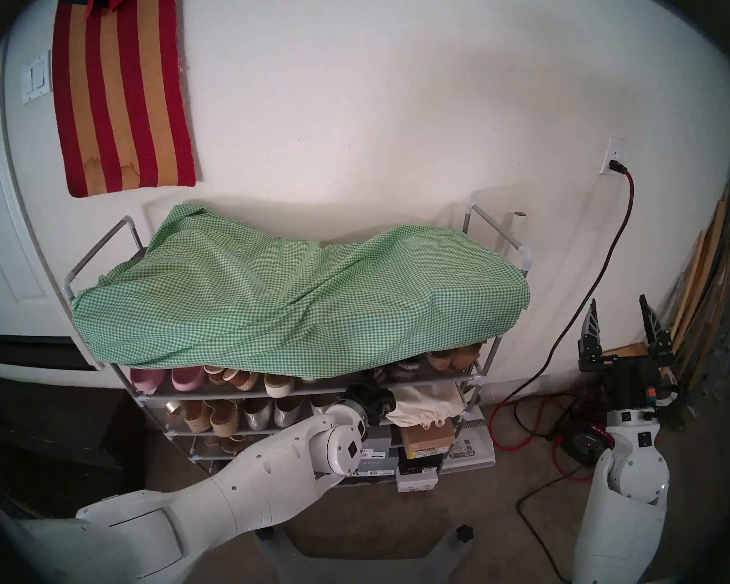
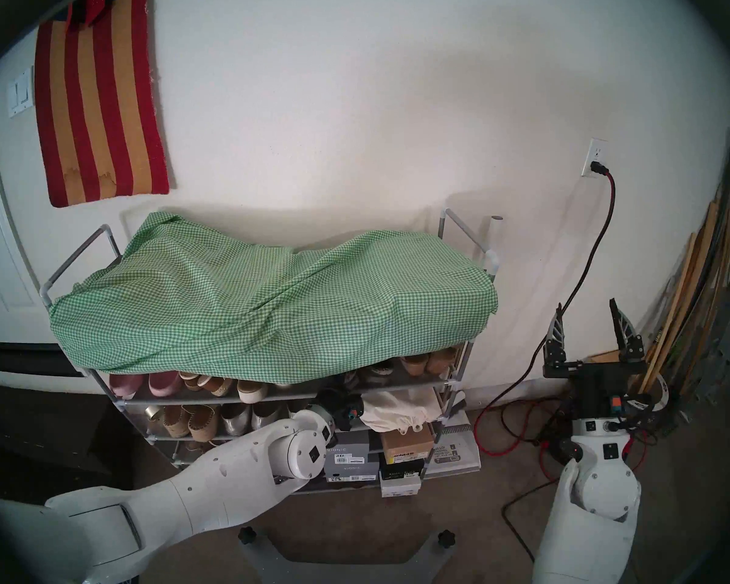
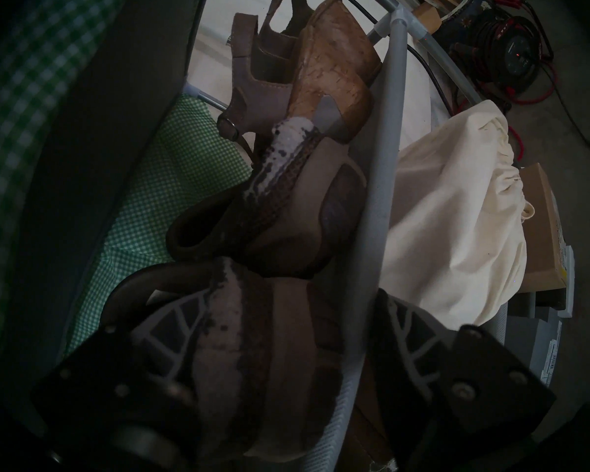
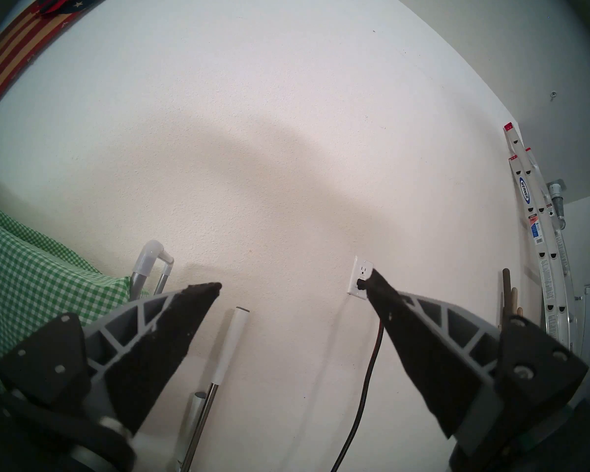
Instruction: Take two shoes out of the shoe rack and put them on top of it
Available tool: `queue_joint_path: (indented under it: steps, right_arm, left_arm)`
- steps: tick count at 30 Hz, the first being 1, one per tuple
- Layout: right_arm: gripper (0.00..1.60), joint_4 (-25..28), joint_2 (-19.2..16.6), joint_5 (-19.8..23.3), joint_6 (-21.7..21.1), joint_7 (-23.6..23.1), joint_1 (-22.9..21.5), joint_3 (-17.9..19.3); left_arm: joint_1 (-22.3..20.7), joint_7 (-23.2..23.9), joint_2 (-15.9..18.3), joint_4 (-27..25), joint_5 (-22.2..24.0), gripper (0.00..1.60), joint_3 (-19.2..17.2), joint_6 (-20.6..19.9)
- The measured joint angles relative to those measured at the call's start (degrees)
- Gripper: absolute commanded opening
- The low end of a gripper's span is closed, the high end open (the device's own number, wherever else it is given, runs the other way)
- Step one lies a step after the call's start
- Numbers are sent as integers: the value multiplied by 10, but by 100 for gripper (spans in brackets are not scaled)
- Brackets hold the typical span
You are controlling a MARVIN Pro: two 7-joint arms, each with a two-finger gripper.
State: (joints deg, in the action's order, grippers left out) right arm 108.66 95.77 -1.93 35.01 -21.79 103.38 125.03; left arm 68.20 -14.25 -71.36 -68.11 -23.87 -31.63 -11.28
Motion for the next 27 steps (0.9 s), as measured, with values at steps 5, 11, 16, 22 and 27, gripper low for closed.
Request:
queue_joint_path:
  steps: [5,11,16,22,27]
  right_arm:
    - [160,0,0,0,0,0,0,0]
    - [160,0,0,0,0,0,0,0]
    - [160,0,0,0,0,0,0,0]
    - [160,0,0,0,0,0,0,0]
    - [160,0,0,0,0,0,0,0]
  left_arm:
    - [5,4,8,-13,-6,0,1,-6]
    - [7,5,9,-14,-15,65,2,-9]
    - [7,3,8,-10,-21,143,2,-9]
    - [9,1,11,-3,-21,160,-3,-10]
    - [8,0,12,3,-17,160,-8,-9]
